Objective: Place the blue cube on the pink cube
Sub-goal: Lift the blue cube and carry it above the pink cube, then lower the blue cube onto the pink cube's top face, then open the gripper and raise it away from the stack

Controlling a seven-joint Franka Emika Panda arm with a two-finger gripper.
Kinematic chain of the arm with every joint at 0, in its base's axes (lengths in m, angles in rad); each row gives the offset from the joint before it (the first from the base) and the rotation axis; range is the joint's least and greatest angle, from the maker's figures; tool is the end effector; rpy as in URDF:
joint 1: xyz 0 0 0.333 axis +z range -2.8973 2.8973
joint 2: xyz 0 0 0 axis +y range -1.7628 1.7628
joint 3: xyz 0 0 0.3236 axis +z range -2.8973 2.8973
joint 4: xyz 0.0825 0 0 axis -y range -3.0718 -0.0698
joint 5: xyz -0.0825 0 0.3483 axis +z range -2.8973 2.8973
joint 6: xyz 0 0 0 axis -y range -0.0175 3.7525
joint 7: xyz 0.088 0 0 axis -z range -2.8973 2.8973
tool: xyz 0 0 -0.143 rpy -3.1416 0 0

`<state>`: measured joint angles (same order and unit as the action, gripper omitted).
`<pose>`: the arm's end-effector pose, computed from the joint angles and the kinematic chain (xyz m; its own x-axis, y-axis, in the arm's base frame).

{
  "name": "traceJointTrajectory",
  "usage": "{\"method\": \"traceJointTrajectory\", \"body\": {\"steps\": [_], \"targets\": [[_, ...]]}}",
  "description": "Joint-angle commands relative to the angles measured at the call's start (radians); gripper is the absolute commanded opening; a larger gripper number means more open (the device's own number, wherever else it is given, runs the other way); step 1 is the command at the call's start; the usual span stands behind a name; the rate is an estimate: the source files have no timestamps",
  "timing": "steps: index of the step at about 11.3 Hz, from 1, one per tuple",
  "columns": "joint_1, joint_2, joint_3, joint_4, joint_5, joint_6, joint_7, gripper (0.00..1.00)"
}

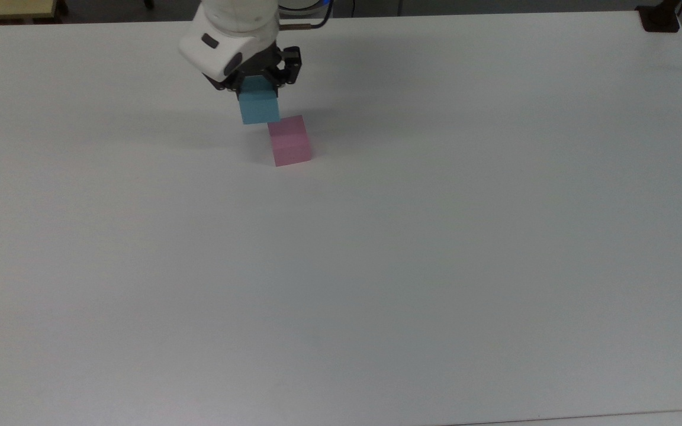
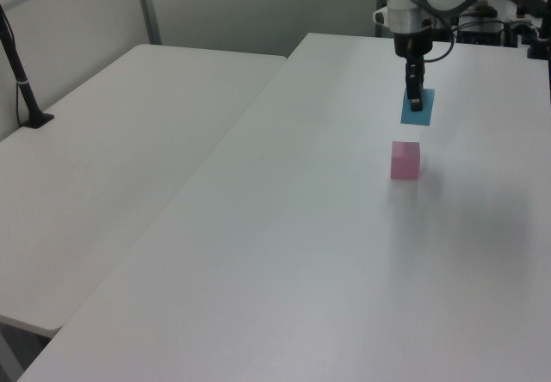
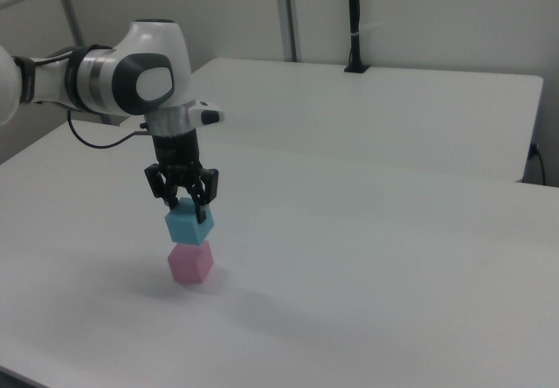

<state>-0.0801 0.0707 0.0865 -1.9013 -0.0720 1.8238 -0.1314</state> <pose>0.5241 -0.0058 0.4358 0.9757 0.1555 -0.1545 0.1635 -0.9857 0.0403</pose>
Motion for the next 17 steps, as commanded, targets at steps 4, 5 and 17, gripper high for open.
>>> {"method": "traceJointTrajectory", "body": {"steps": [4, 5, 17], "targets": [[0.06, 0.096, 0.025, 0.001, -0.017, 0.11, 0.122, 0.5], [0.066, 0.098, 0.025, -0.001, -0.028, 0.112, 0.122, 0.5], [0.004, -0.032, 0.013, 0.189, -0.072, -0.232, 0.127, 1.0]]}}
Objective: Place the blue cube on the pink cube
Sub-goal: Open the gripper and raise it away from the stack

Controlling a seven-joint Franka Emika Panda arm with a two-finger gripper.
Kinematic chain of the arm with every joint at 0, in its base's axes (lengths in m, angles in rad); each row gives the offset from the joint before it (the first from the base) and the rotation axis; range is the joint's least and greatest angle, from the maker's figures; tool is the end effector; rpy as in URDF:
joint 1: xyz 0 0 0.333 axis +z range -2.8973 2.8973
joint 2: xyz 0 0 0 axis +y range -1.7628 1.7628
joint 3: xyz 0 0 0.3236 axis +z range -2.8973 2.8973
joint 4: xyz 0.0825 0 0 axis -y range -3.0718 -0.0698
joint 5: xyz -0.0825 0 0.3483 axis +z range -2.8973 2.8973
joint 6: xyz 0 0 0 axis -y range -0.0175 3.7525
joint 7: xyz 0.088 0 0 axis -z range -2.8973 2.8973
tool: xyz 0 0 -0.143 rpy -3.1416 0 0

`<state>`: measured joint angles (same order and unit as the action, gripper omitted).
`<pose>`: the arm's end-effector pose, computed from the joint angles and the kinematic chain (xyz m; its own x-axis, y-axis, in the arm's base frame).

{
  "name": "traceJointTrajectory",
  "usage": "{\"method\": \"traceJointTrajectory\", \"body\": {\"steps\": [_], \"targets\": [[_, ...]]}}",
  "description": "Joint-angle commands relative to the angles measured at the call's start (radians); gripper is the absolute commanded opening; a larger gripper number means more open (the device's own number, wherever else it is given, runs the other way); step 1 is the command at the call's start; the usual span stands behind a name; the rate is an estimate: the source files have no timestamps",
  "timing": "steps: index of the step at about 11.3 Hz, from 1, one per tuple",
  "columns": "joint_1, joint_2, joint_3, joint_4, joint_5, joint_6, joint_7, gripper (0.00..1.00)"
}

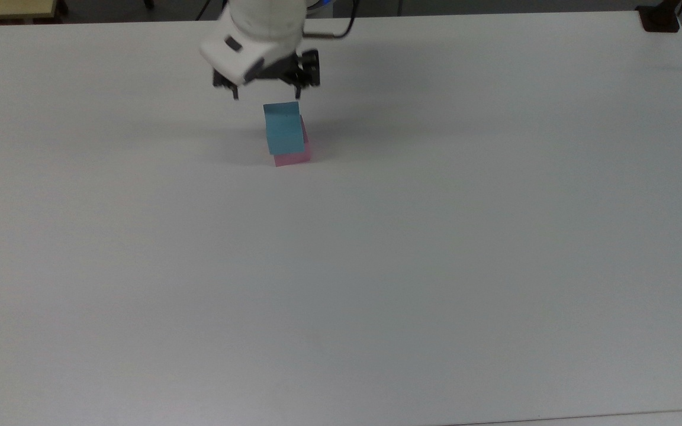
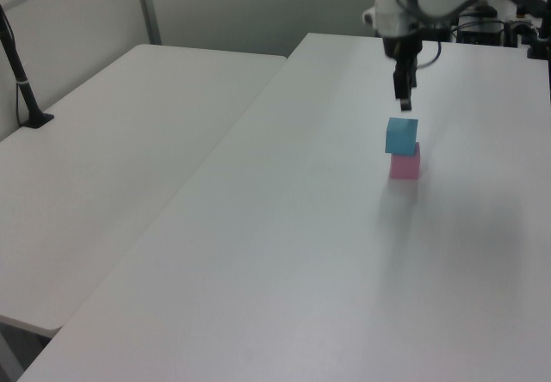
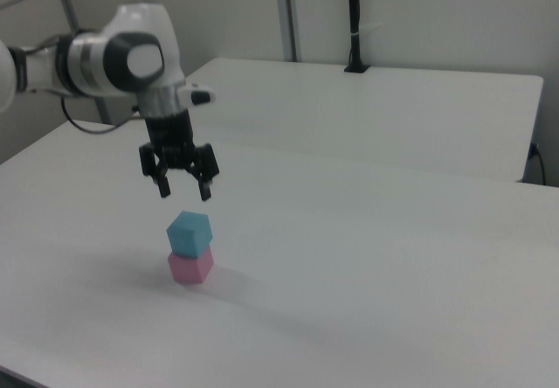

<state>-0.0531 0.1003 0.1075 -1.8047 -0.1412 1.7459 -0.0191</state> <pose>0.5354 0.0099 0.4566 0.9820 0.0982 -0.1615 0.1182 -0.9858 0.1193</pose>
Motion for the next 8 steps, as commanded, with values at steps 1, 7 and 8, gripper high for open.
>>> {"method": "traceJointTrajectory", "body": {"steps": [1, 7, 8], "targets": [[-0.043, -0.094, -0.011, 0.12, -0.001, -0.199, 0.014, 1.0], [-0.044, -0.194, -0.135, 0.183, 0.083, -0.16, 0.001, 1.0], [-0.045, -0.191, -0.135, 0.182, 0.086, -0.114, 0.014, 1.0]]}}
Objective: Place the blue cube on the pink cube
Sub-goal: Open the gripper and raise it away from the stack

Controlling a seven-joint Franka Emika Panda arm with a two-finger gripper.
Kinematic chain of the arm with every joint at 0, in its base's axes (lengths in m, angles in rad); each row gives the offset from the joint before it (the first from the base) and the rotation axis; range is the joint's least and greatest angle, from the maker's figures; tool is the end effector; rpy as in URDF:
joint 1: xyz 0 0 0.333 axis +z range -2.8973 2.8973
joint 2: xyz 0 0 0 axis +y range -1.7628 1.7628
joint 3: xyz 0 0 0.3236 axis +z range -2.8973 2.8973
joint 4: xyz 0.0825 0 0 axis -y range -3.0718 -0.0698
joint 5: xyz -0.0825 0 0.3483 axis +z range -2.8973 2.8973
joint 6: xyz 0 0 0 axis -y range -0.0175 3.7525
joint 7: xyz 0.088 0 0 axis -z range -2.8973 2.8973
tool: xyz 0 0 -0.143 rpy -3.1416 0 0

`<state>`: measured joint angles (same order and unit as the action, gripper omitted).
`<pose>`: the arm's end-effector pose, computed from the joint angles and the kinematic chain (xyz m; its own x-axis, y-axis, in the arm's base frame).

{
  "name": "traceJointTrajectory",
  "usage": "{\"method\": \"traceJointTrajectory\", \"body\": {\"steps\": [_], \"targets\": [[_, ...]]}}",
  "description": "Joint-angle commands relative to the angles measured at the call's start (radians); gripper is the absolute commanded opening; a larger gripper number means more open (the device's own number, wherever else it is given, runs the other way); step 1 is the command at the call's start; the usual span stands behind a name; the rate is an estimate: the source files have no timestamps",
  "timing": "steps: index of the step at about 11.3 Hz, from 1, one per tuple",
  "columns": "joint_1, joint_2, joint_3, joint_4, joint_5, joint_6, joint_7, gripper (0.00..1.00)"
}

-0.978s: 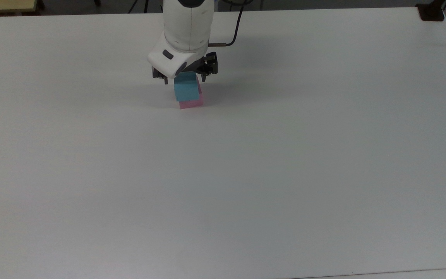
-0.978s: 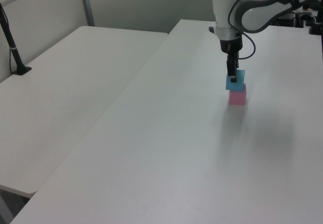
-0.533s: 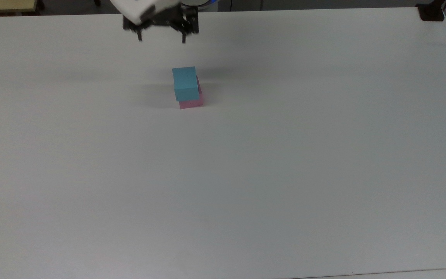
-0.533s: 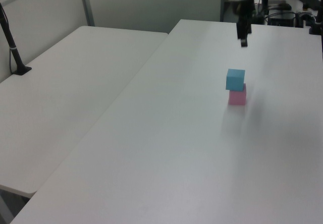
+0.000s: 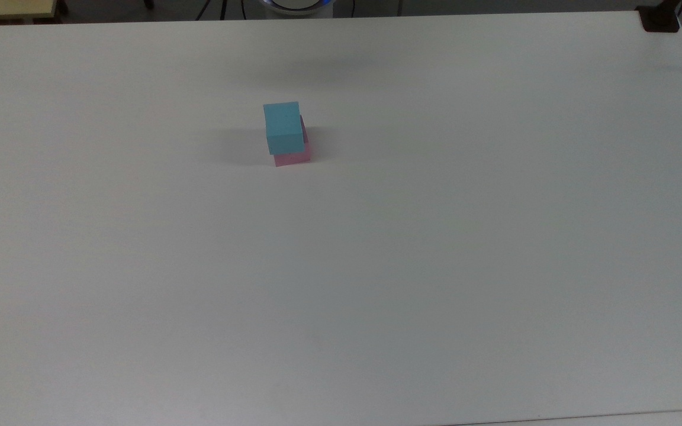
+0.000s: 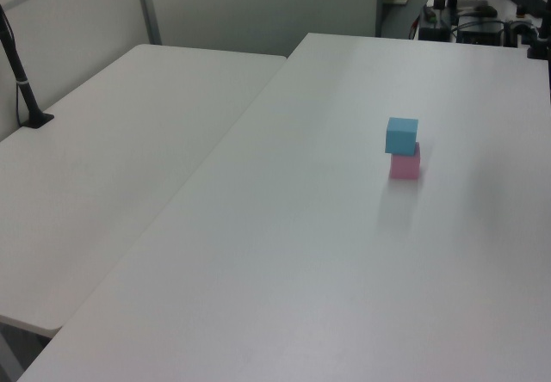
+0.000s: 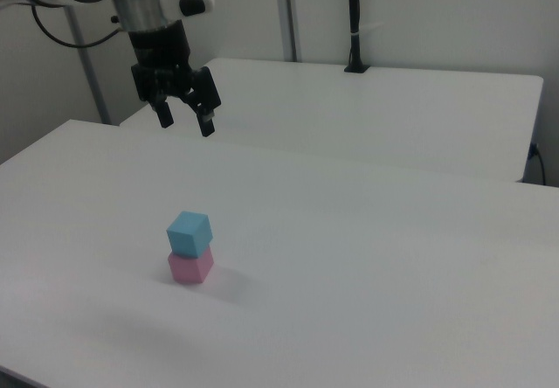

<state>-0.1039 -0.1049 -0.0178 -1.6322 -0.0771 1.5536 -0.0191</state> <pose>0.4793 -0.0703 0.6208 0.9943 -0.1037 0.0249 -0.1053 -0.9916 0.0756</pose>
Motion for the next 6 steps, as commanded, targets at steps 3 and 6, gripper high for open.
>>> {"method": "traceJointTrajectory", "body": {"steps": [3, 6], "targets": [[0.004, 0.014, -0.034, 0.014, 0.097, 0.076, 0.021, 1.0], [0.007, 0.019, -0.033, 0.014, 0.082, 0.069, 0.004, 1.0]]}}
